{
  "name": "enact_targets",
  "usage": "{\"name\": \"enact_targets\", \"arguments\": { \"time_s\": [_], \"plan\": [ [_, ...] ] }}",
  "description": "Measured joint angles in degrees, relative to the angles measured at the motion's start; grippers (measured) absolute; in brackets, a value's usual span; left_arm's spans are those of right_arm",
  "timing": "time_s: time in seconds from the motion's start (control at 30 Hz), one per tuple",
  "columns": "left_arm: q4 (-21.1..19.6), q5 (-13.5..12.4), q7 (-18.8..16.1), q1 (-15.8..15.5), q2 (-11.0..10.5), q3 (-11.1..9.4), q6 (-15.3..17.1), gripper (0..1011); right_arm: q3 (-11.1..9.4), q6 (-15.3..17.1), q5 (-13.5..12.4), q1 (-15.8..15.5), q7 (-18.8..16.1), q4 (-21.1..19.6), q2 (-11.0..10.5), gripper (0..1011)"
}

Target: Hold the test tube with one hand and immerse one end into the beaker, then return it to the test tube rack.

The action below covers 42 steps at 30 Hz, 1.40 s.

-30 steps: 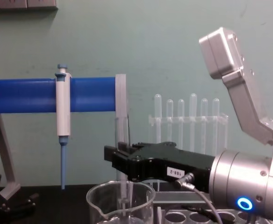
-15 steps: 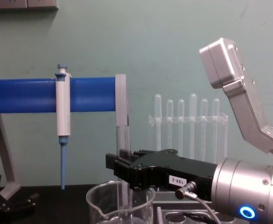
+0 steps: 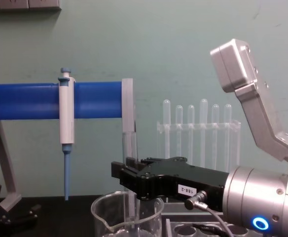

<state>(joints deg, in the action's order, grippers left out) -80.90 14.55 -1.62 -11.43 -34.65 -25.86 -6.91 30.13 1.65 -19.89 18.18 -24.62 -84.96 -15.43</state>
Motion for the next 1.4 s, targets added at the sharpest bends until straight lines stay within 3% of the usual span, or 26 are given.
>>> {"name": "enact_targets", "arguments": {
  "time_s": [1.4],
  "plan": [
    [0.00,0.00,0.00,0.00,0.00,0.00,0.00,1000,0.06,0.02,-0.06,0.08,0.10,-0.02,0.00,241]
  ]
}}
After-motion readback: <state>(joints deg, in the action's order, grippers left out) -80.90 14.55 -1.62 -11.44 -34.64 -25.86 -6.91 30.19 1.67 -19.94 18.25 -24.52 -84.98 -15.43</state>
